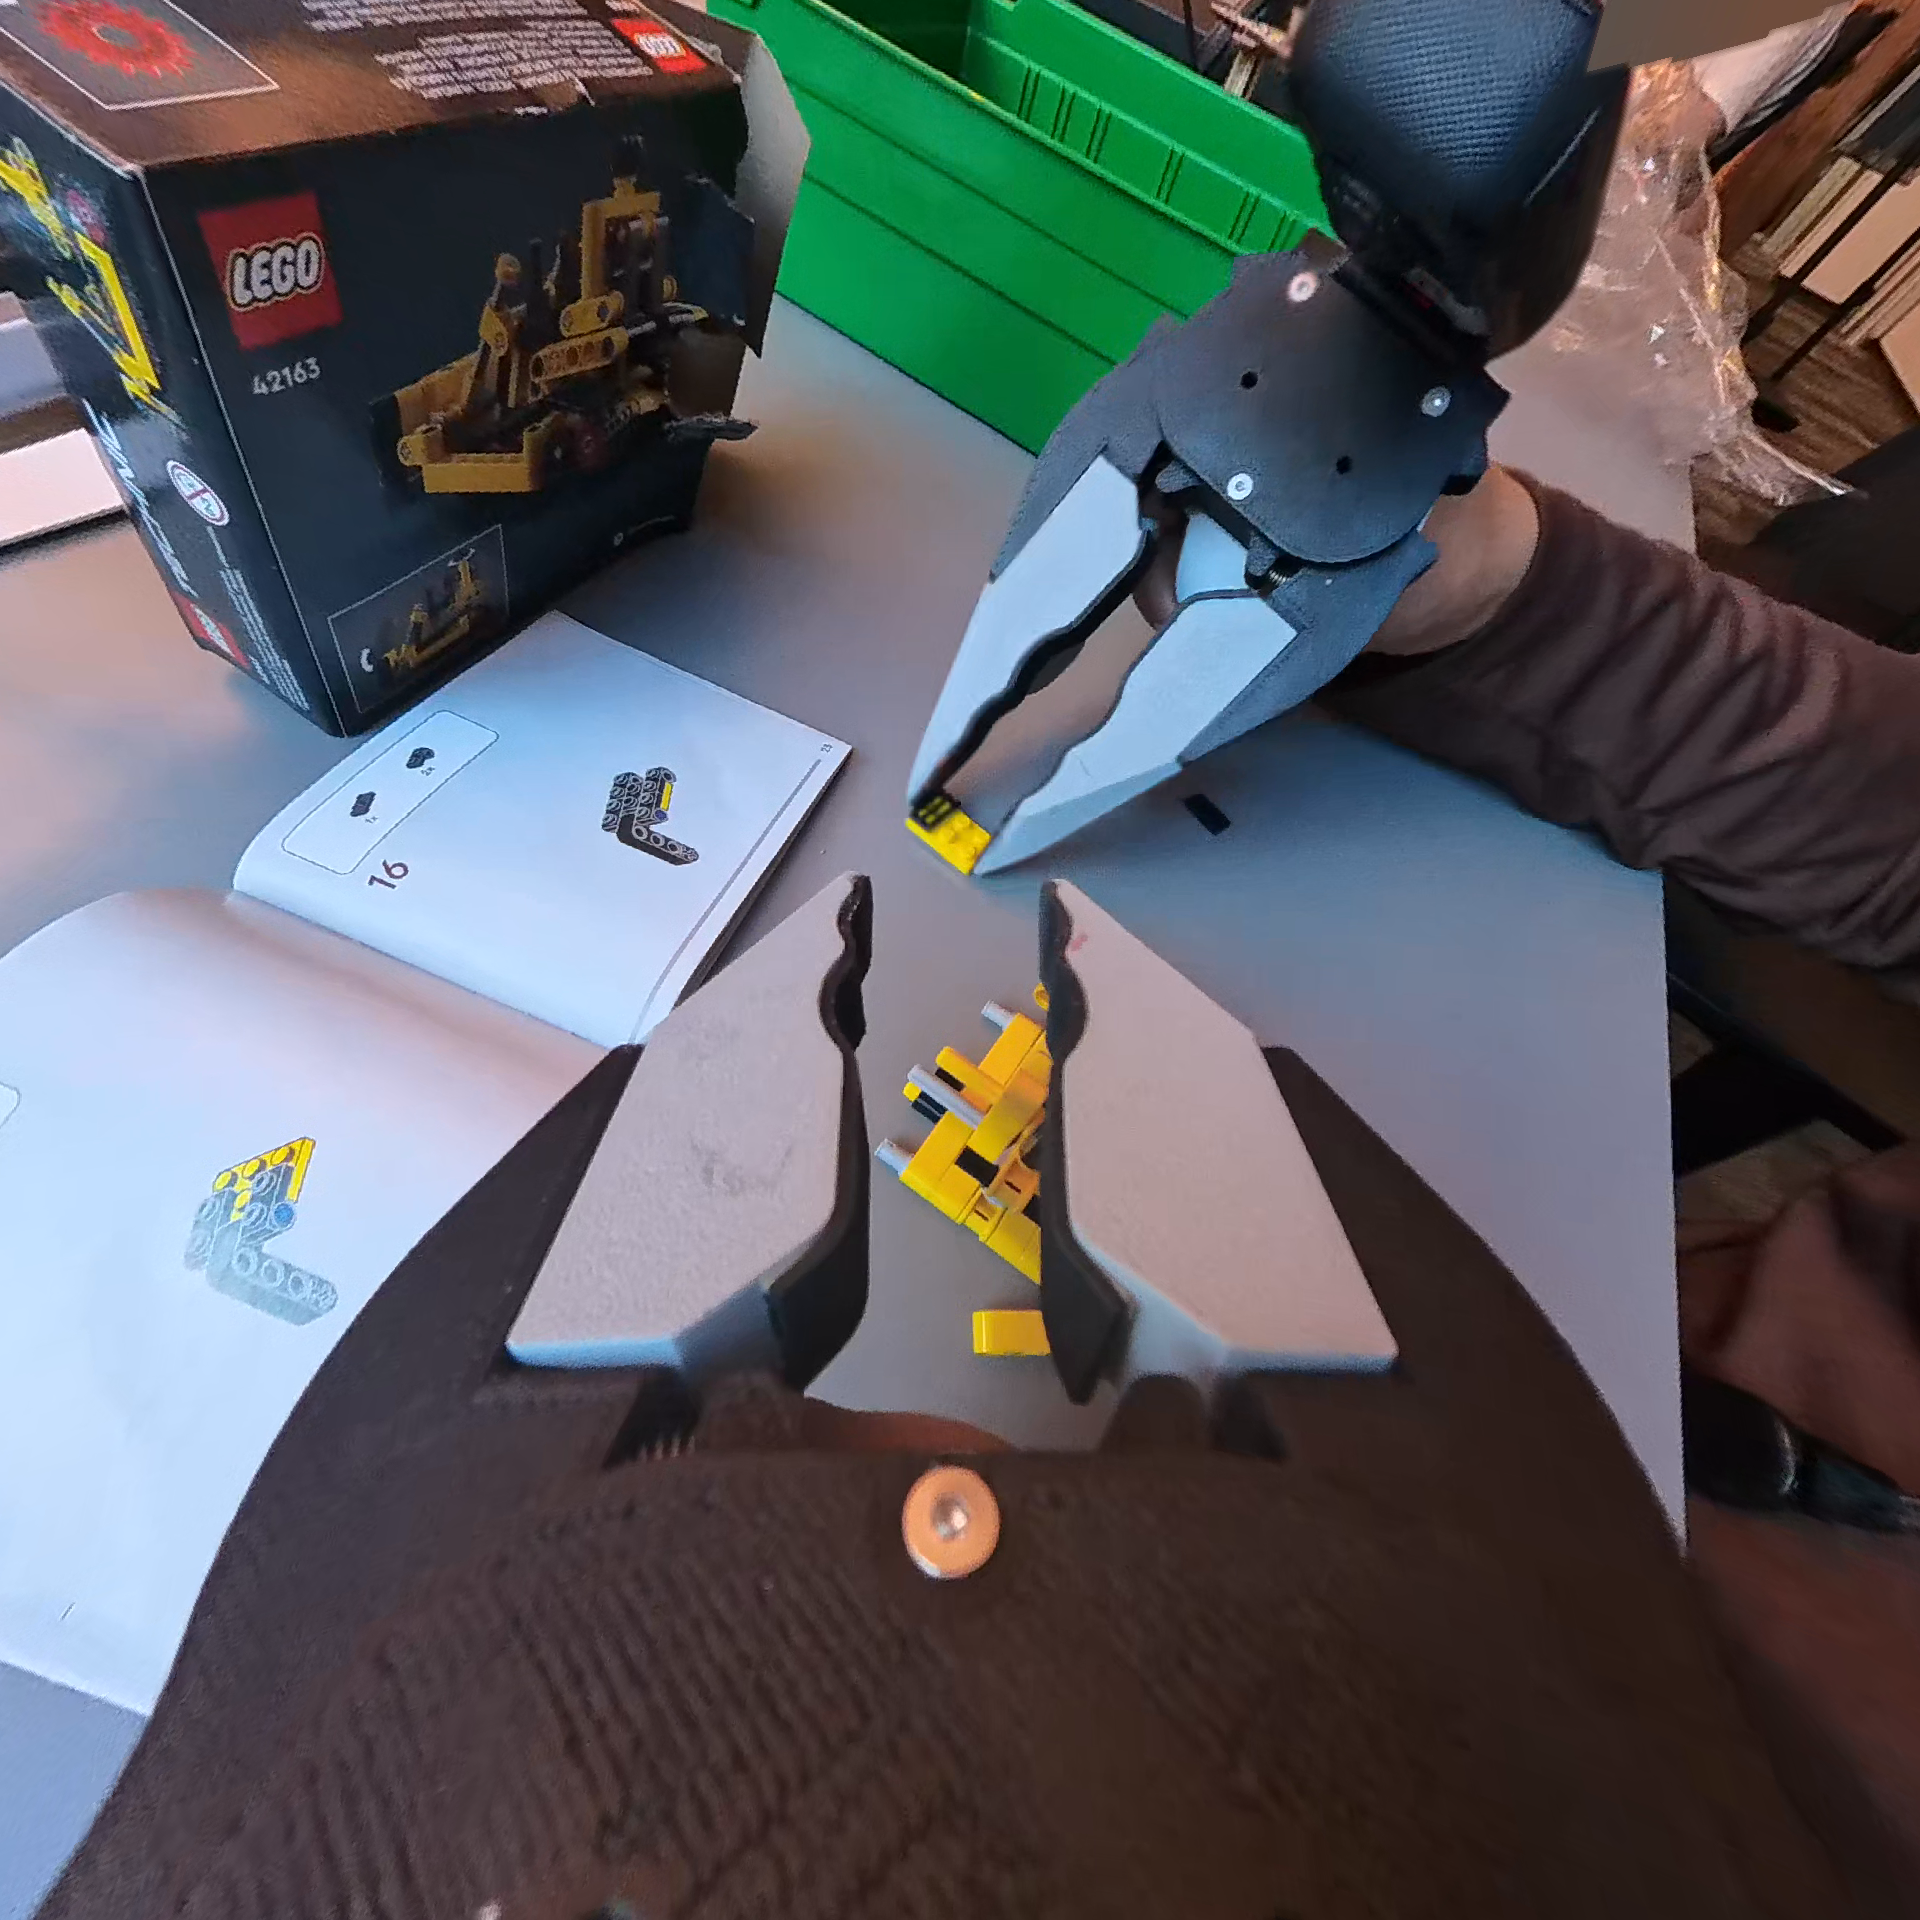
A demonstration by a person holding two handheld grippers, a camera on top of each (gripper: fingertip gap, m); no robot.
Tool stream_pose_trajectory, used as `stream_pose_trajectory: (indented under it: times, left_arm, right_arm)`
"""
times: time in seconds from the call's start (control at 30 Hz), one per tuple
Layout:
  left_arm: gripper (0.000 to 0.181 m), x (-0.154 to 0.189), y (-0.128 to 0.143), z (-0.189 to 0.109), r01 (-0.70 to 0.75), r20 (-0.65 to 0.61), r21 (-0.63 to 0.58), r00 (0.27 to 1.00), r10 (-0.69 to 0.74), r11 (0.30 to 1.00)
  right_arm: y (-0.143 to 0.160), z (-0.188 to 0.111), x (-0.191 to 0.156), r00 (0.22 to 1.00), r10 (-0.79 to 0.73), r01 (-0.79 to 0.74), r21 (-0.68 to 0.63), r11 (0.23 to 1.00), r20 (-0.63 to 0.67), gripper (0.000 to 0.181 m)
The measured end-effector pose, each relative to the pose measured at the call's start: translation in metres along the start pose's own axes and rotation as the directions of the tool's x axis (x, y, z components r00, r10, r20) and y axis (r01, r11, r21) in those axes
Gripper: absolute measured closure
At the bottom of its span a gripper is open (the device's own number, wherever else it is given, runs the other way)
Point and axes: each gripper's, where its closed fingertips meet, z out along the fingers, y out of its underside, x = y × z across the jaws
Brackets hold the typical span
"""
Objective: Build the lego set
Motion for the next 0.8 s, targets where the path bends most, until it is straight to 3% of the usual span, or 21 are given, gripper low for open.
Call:
stream_pose_trajectory:
  times: [0.13,0.23,0.43,0.57,0.7,0.8]
  left_arm:
    - [0.154,0.005,-0.004,-0.001,0.017,-0.024,0.02,1.0,-0.016,1.0]
    - [0.153,0.012,-0.009,0.0,0.057,-0.077,0.05,0.996,-0.053,0.997]
    - [0.148,0.034,-0.02,-0.002,0.175,-0.247,0.095,0.958,-0.147,0.98]
    - [0.152,0.038,-0.026,-0.006,0.248,-0.317,0.112,0.927,-0.202,0.962]
    - [0.161,0.03,-0.022,-0.005,0.241,-0.286,0.103,0.936,-0.203,0.965]
    - [0.178,0.039,-0.025,-0.005,0.239,-0.32,0.117,0.928,-0.191,0.964]
  right_arm:
    - [-0.048,-0.028,-0.006,0.996,-0.025,0.048,0.261,0.964,-0.089,0.16]
    - [-0.078,-0.048,-0.019,0.962,-0.126,0.214,0.38,0.9,-0.243,0.16]
    - [-0.09,-0.051,-0.026,0.856,-0.22,0.396,0.321,0.86,-0.467,0.16]
    - [-0.092,-0.052,-0.035,0.835,-0.271,0.451,0.314,0.835,-0.478,0.16]
    - [-0.099,-0.054,-0.04,0.793,-0.298,0.501,0.291,0.815,-0.53,0.16]
    - [-0.102,-0.052,-0.043,0.779,-0.302,0.514,0.284,0.809,-0.55,0.16]
